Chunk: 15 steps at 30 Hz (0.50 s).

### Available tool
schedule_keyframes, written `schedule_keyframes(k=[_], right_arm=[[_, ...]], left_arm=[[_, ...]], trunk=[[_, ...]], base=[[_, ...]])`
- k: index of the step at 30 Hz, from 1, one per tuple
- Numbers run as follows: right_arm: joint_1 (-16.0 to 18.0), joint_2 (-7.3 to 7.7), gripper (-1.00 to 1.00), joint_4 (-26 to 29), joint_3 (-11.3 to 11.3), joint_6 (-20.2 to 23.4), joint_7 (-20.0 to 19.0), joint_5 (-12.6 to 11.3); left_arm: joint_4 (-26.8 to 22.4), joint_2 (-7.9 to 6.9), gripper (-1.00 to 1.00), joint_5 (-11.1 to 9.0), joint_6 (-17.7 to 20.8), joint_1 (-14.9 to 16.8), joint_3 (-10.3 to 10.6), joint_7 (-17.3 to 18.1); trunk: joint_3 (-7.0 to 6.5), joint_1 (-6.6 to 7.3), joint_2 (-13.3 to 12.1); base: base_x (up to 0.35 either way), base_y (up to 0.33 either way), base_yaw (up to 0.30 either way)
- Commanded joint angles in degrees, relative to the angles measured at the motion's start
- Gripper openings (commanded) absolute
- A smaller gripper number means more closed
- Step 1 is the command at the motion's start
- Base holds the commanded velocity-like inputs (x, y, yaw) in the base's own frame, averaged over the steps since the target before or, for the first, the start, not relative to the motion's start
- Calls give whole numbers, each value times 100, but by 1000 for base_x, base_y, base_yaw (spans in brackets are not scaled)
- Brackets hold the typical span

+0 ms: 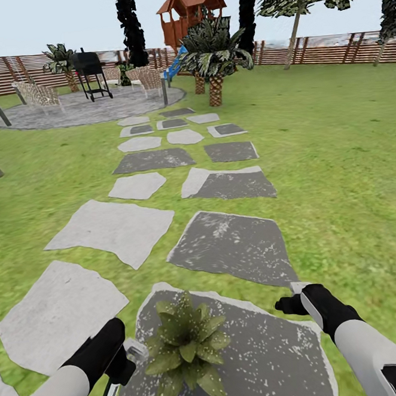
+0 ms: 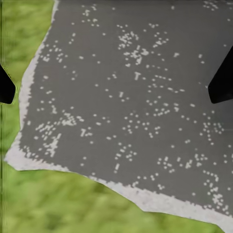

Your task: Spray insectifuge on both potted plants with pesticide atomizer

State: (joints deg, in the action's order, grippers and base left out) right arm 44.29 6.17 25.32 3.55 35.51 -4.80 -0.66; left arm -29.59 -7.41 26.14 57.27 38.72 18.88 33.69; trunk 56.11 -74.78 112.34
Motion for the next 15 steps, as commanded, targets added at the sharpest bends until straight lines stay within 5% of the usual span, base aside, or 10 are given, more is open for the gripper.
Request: schedule_keyframes(k=[1,9,15], right_arm=[[1,-1,100,8,22,27,-20,-4],[1,-1,100,8,22,27,-18,-4],[1,-1,100,8,22,27,-15,3]], left_arm=[[-11,-6,-100,58,11,3,28,59],[-11,-6,-100,58,13,4,28,62],[-11,-6,-100,58,11,-5,28,60]], trunk=[[5,1,2],[5,1,2],[5,1,2]], base=[[-62,-276,0],[-26,-110,6],[0,-2,202]])
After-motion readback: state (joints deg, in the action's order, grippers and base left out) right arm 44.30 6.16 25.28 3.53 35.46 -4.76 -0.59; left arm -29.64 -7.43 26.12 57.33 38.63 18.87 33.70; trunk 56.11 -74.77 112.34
